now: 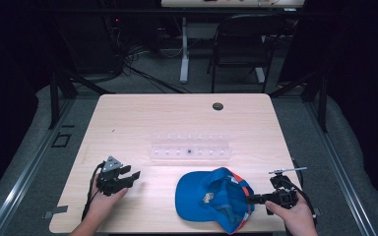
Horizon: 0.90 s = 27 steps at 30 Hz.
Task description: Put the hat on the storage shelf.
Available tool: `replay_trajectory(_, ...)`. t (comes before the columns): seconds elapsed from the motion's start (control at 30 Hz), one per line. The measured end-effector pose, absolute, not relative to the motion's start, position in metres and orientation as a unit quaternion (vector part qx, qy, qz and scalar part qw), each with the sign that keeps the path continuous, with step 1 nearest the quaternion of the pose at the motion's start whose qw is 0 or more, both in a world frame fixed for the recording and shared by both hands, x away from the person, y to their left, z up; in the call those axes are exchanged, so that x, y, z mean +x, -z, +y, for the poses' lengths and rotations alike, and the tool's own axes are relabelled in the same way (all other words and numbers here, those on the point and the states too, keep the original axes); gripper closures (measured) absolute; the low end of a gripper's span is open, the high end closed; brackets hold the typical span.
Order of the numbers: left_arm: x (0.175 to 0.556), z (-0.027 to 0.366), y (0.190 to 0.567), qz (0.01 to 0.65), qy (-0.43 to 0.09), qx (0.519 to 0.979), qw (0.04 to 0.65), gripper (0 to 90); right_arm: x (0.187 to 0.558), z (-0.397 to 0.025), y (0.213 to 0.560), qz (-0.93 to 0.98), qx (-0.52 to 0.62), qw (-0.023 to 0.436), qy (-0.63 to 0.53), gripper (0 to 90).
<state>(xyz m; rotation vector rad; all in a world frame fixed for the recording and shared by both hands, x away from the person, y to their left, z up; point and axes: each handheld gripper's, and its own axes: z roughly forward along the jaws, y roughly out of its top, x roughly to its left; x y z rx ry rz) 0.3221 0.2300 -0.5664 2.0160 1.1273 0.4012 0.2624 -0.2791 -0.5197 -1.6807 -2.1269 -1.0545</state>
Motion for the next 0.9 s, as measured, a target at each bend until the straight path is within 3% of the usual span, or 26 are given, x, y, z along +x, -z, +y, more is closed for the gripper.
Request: replay_trajectory(0.9,0.322,0.229,0.566,0.443,-0.157,0.793,0.387,51.5,0.291,-0.287,0.493,-0.698,-0.618,0.150,0.328,78.0)
